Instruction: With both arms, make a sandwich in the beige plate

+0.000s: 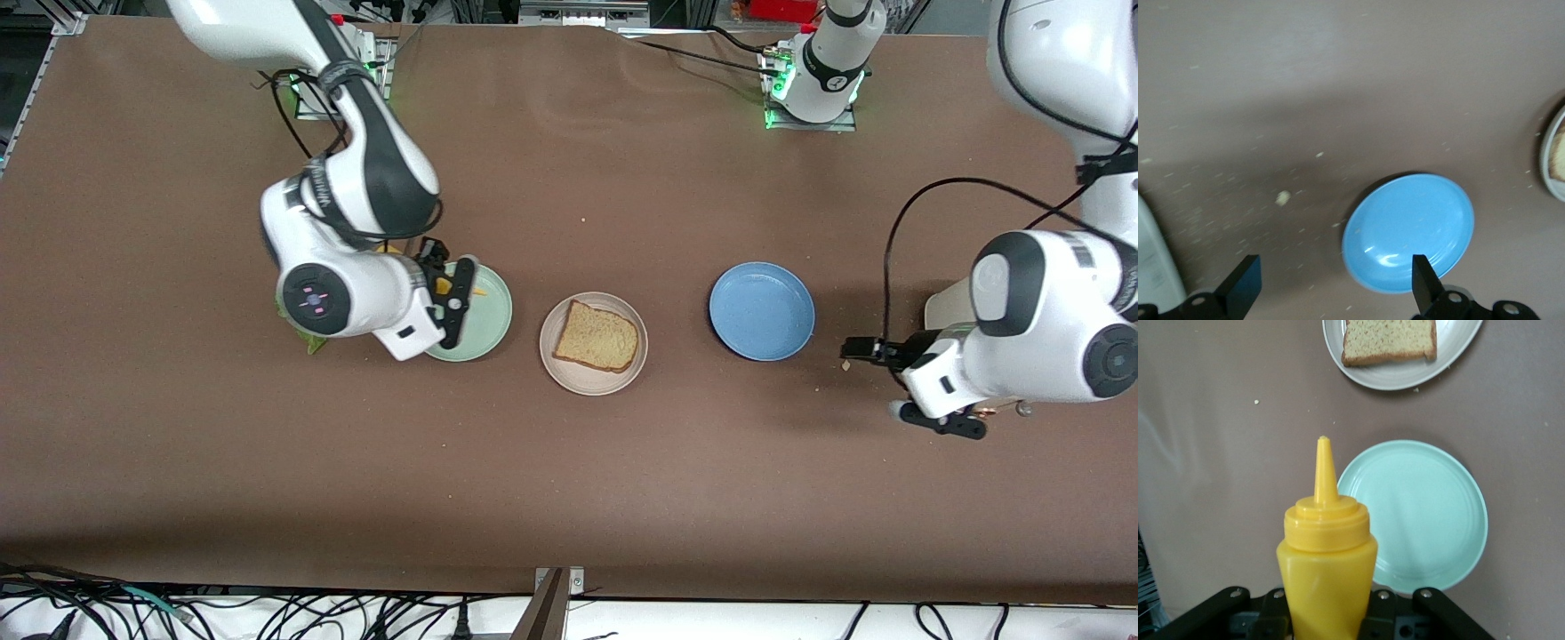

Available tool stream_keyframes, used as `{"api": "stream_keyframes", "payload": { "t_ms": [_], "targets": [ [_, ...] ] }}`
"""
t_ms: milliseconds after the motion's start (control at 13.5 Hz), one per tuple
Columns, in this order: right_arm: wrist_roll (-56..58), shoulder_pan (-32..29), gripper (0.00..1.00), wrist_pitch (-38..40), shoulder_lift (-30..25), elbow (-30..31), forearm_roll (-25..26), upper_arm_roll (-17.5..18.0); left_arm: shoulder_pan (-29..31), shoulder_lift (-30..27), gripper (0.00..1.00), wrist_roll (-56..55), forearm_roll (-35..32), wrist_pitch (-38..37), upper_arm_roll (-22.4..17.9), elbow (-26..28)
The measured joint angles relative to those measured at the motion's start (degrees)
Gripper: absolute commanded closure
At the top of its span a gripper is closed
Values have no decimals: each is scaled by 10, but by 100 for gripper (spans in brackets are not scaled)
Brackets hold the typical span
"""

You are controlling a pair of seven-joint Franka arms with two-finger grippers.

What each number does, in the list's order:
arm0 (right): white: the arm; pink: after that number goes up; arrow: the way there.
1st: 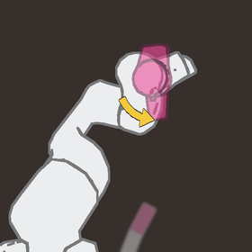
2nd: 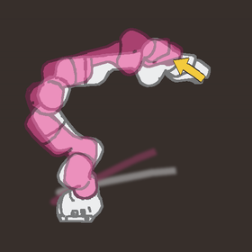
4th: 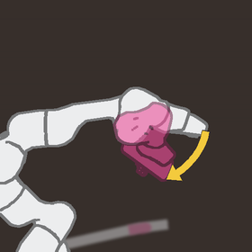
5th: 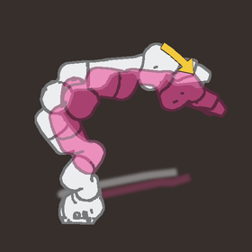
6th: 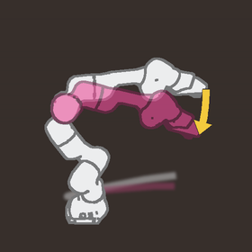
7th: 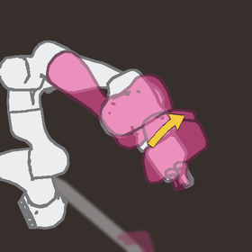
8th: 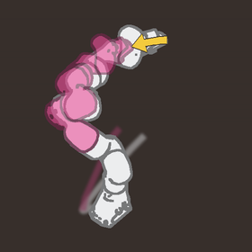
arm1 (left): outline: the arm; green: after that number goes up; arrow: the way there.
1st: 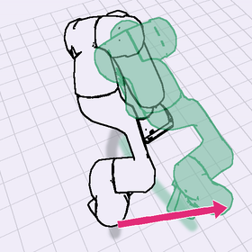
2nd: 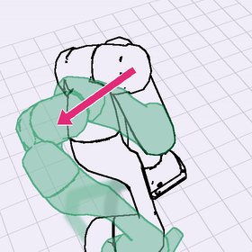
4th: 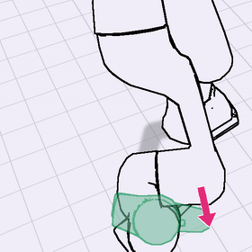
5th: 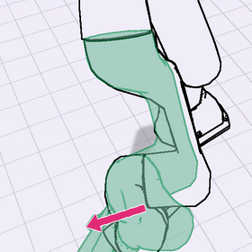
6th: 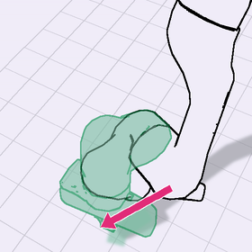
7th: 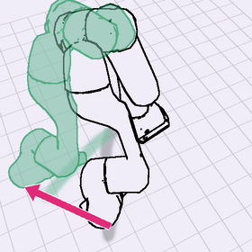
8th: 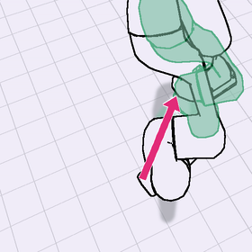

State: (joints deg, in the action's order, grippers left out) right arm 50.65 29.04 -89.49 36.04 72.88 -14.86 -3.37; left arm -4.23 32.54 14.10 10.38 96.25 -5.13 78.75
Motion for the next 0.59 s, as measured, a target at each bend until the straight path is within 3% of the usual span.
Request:
{"api": "stream_keyframes", "payload": {
  "t_ms": [369, 591],
  "targets": [
    [-33, 64, 100, -48, 19, 0, 71, 0, 4, -49, 1, -25, -49, -47, -16, -1],
    [-67, 112, 100, -65, 21, 0, 168, 1, 3, -75, 1, -72, -96, -52, -13, -2]
  ]
}}
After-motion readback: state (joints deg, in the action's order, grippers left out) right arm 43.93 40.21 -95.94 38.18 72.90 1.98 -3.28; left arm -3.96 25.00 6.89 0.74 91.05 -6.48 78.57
